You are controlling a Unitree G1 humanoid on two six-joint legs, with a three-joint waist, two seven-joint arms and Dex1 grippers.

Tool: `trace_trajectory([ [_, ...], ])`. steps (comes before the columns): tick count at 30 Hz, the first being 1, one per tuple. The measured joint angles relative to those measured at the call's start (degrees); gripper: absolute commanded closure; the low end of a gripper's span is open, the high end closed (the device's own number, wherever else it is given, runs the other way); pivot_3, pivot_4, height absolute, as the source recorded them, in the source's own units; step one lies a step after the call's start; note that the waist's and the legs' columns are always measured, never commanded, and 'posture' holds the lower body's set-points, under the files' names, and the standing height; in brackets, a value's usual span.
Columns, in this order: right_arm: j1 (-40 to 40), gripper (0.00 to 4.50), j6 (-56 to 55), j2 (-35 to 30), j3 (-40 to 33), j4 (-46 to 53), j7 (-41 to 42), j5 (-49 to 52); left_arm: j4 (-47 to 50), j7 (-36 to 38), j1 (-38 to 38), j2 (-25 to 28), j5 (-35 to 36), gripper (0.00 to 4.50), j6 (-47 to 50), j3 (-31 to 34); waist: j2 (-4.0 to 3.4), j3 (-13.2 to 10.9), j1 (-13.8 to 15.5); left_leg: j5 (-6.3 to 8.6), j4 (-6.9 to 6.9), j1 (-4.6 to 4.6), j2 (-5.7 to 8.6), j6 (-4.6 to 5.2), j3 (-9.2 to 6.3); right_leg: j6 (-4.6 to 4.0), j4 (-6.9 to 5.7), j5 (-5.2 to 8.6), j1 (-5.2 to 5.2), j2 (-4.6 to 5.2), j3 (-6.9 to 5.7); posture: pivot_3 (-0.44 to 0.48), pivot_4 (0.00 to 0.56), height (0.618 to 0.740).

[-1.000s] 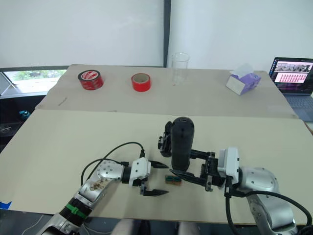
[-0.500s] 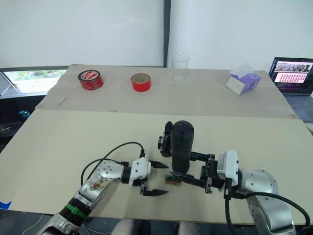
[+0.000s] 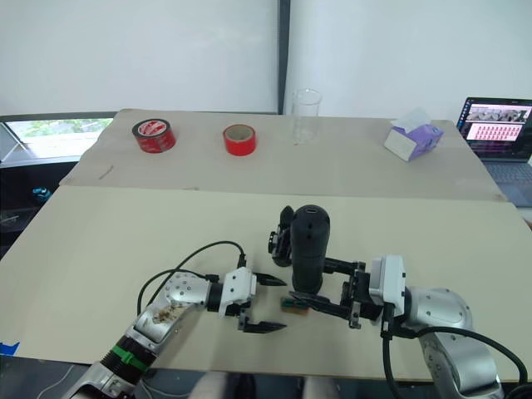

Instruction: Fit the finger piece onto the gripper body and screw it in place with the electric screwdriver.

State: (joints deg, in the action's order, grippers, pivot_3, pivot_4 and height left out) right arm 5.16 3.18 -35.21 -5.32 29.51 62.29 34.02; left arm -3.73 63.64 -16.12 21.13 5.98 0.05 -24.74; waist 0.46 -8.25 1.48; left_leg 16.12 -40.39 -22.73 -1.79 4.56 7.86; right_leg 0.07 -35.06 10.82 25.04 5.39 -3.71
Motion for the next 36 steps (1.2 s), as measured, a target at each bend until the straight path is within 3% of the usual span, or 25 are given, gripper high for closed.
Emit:
trace_trajectory([
  [36,0.49,2.57,-0.01,0.00,-0.23,0.00,0.00,0.40,0.04,-0.02,0.03,0.00,0.00,0.00,0.09,0.00,0.00,0.00,0.00,0.00,0.00,0.00,0.00,0.00,0.00,-0.05,0.00,0.06,0.00,0.01,0.00,0.000,0.150,0.740],
])
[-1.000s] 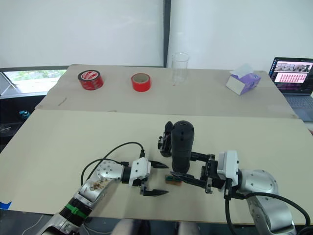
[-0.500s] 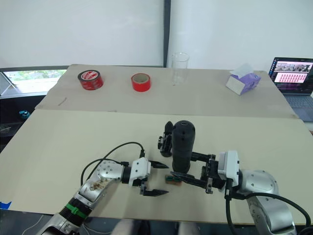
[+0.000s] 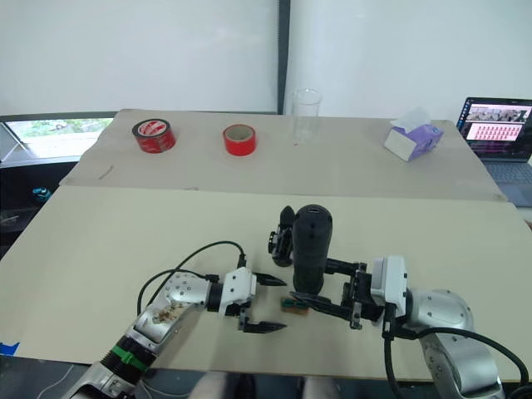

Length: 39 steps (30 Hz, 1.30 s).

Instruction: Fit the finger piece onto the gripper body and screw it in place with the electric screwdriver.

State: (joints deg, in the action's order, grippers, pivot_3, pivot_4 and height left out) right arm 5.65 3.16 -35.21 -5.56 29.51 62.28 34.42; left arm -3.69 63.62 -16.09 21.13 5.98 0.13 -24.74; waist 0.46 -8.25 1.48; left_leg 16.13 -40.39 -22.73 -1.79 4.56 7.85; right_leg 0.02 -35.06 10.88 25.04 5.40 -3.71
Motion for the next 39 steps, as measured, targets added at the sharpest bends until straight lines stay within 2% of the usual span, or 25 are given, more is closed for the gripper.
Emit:
trace_trajectory([
  [39,0.12,2.57,-1.44,0.39,0.34,-0.48,-0.03,-1.08,-0.06,-0.09,0.19,-0.08,1.09,0.00,0.56,0.98,0.00,0.01,-0.03,0.00,0.00,0.00,-0.01,0.00,0.00,-0.01,0.00,0.00,0.01,0.00,0.00,0.000,0.150,0.740],
])
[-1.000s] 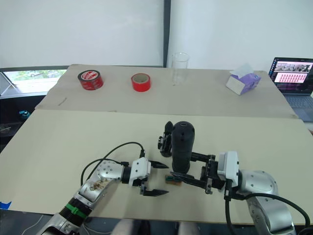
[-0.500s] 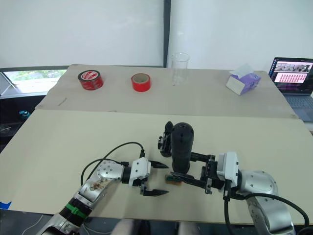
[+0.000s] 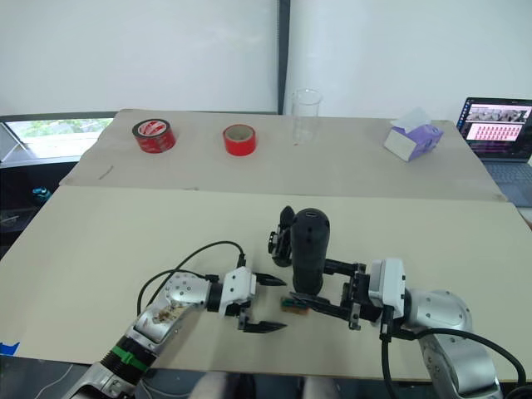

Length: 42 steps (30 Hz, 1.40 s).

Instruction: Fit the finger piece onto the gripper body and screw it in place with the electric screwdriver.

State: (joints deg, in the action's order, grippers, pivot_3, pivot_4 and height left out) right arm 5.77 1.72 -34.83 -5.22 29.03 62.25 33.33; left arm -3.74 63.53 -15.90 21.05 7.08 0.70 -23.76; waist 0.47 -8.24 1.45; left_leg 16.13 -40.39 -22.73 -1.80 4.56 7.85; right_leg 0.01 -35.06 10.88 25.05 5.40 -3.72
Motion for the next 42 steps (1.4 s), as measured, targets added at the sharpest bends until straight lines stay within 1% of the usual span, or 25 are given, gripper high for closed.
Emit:
trace_trajectory([
  [6,-0.02,2.57,0.17,-0.53,-0.09,0.76,-0.57,1.13,0.01,1.26,0.23,0.18,2.50,0.00,0.85,1.12,0.01,-0.01,-0.22,0.00,0.00,-0.05,-0.02,-0.01,0.00,0.01,-0.02,-0.01,0.07,-0.02,-0.01,0.000,0.150,0.740],
  [12,-0.73,2.57,1.25,-1.08,-0.47,1.96,-1.83,2.09,1.36,3.81,0.72,2.31,5.56,0.00,1.34,2.84,0.01,-0.01,-0.61,-0.01,0.00,-0.10,-0.02,-0.01,0.00,0.00,-0.02,-0.01,0.11,-0.02,-0.01,0.000,0.150,0.740],
  [20,-2.96,2.57,4.27,-2.80,-3.46,5.00,-5.23,5.47,9.84,5.37,2.54,5.28,14.00,0.00,5.71,8.36,0.02,-0.01,-0.66,-0.01,0.01,-0.10,-0.03,-0.02,-0.01,0.00,-0.01,-0.01,0.10,-0.02,-0.01,0.000,0.150,0.740],
  [24,-3.94,2.57,7.13,-4.32,-4.94,6.16,-6.97,7.65,14.96,6.70,5.16,8.94,18.75,0.00,9.65,10.95,0.01,-0.02,-0.73,-0.02,0.01,-0.10,-0.03,-0.04,0.01,-0.01,-0.01,0.01,0.12,-0.01,0.00,0.000,0.150,0.740],
  [27,-5.53,2.57,8.79,-5.00,-6.30,7.56,-8.51,9.58,17.71,6.88,5.40,10.50,21.75,0.00,12.09,12.99,0.02,-0.02,-0.62,-0.03,0.01,-0.10,-0.03,-0.06,0.00,-0.10,-0.02,0.13,0.10,-0.02,-0.01,0.000,0.150,0.740],
  [33,-9.68,2.57,11.61,-6.42,-8.07,8.74,-11.06,13.24,19.38,4.64,4.73,11.24,26.86,0.00,16.60,18.20,0.04,-0.03,-0.63,-0.04,0.01,-0.11,-0.02,-0.08,0.01,-0.07,-0.01,0.09,0.10,-0.05,0.00,0.000,0.150,0.740],
  [37,-12.30,2.57,13.45,-7.05,-9.31,8.76,-12.59,15.32,19.23,1.97,2.43,11.13,29.56,0.00,19.61,21.63,0.05,-0.04,-0.56,-0.05,0.01,-0.11,-0.02,-0.10,0.00,0.14,-0.01,-0.06,0.08,-0.09,-0.01,0.000,0.150,0.740],
  [39,-12.47,2.57,13.77,-7.18,-9.37,8.69,-12.56,15.38,18.81,0.35,1.20,10.61,30.22,0.00,20.27,23.00,0.05,-0.04,-0.56,-0.05,0.01,-0.11,-0.01,-0.09,0.01,0.17,0.00,-0.08,0.08,-0.09,0.00,0.000,0.150,0.740],
  [42,-12.91,2.57,13.91,-7.17,-9.50,8.28,-12.35,15.37,15.81,-2.17,-1.09,9.71,28.96,0.00,20.38,23.60,0.06,-0.05,-0.60,-0.05,0.01,-0.10,0.01,-0.09,0.05,0.19,0.00,-0.09,0.07,-0.12,0.00,0.000,0.150,0.740],
])
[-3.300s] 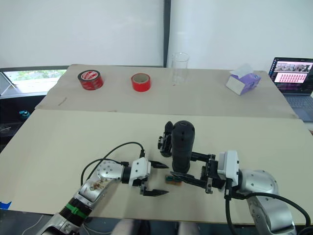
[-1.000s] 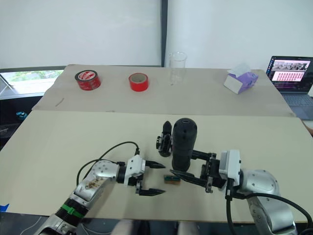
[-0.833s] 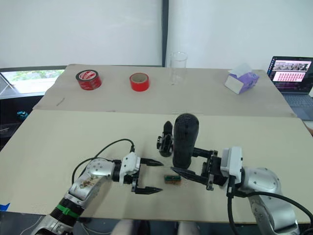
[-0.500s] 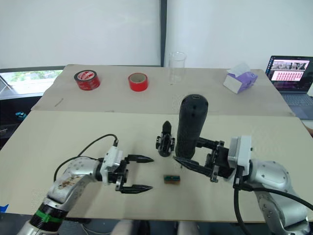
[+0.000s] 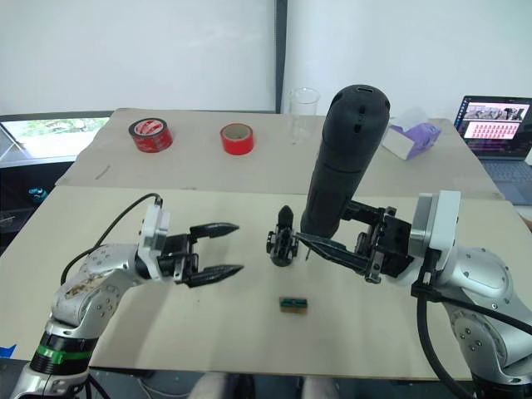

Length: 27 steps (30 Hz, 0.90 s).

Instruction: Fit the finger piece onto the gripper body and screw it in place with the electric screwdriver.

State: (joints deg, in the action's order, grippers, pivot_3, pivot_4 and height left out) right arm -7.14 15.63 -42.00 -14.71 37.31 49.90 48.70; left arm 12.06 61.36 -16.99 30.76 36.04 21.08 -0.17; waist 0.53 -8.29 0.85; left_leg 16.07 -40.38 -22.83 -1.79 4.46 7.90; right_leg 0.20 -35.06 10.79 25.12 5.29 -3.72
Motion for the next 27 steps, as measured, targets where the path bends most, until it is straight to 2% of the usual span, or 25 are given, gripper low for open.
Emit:
trace_trajectory([
  [5,-2.52,2.57,0.01,0.06,-0.43,-2.40,-0.39,-0.09,-4.16,-1.60,-2.11,-1.85,-3.76,0.00,-2.19,-0.78,0.02,-0.01,-0.11,-0.03,0.00,-0.01,0.00,-0.06,0.02,-0.03,0.00,-0.02,0.02,-0.02,0.00,0.000,0.150,0.740],
  [12,-7.71,2.57,1.22,0.73,-0.24,-4.83,-2.91,-0.19,-8.00,0.00,-4.54,-3.51,-6.48,0.00,-4.25,-2.76,0.03,-0.01,-0.11,-0.04,0.00,-0.01,0.00,-0.07,0.03,-0.05,-0.01,-0.03,0.03,-0.02,-0.01,0.000,0.150,0.740],
  [23,-17.80,2.57,3.30,2.87,5.57,-14.93,-2.17,-3.67,-15.65,5.47,-8.68,-4.29,-9.47,0.00,-9.02,-5.28,0.02,-0.02,-0.19,-0.05,0.00,-0.04,0.00,-0.07,0.08,-0.07,-0.01,-0.05,0.07,-0.02,-0.01,0.000,0.150,0.740],
  [27,-19.77,2.57,3.30,4.22,7.33,-17.58,-1.06,-4.98,-17.15,6.29,-9.25,-4.82,-10.56,0.00,-10.83,-5.63,0.02,-0.02,-0.17,-0.23,0.01,-0.08,0.00,-0.38,0.07,-0.06,0.01,-0.05,0.07,-0.02,-0.03,0.000,0.150,0.740],
])
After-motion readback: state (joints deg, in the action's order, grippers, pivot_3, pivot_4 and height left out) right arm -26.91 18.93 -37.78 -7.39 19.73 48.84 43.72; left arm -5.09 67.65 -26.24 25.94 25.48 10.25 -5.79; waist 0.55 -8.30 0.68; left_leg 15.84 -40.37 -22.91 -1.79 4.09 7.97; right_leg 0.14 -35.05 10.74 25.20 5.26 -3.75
